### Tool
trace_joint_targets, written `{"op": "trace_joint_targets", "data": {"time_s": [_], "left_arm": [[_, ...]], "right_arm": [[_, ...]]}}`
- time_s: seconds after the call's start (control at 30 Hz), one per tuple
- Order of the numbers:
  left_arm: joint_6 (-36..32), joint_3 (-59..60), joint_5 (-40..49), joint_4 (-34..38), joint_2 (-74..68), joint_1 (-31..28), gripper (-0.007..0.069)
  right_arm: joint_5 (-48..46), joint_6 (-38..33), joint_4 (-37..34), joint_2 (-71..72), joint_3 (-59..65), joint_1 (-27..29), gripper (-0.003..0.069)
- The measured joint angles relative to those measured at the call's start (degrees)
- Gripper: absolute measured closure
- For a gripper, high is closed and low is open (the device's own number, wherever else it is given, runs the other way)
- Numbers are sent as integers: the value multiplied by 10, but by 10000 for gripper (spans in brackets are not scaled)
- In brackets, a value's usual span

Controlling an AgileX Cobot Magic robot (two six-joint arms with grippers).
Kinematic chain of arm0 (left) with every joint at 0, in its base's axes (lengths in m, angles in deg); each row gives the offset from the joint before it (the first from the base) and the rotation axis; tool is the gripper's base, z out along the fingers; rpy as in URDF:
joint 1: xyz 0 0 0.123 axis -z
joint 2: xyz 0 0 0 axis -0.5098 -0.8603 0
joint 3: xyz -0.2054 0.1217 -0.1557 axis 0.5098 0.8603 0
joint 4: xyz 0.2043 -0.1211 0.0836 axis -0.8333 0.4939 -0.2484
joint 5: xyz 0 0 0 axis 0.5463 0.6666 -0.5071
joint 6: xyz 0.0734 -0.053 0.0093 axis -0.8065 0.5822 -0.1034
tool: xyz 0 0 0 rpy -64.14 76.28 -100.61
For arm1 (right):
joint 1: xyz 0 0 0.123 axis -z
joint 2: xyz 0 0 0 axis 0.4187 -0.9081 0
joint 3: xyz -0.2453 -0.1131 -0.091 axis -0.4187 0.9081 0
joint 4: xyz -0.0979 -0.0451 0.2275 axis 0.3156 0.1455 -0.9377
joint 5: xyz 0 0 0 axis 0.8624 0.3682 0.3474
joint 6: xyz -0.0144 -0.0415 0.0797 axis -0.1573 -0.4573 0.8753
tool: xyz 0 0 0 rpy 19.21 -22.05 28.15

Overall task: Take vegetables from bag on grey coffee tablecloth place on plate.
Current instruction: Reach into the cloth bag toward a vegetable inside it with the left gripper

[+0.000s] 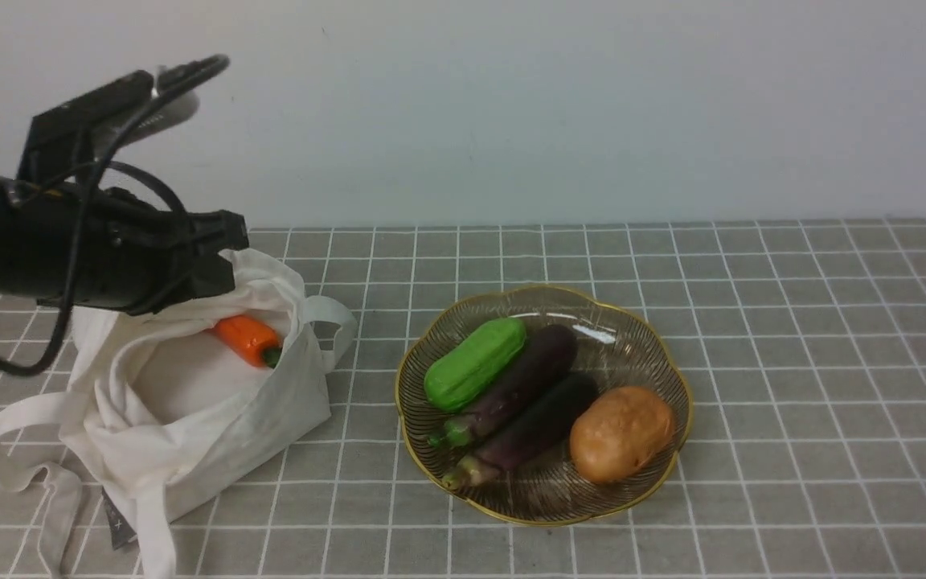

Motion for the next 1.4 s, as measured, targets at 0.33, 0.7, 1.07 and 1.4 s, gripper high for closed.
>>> {"op": "trace_joint_targets", "data": {"time_s": [0.33,0.7,1.07,1.4], "left_arm": [[0,-69,6,-30,-157,-6,629],[29,-73,-54,-15,-212,-35,542],[20,-73,-114,70,-264,-32,81],[19,-74,-131,81,-290,-32,148]], "right_arm": [[0,0,0,0,0,0,672],[0,0,0,0,0,0,672],[0,0,0,0,0,0,672],[0,0,0,0,0,0,672]]}}
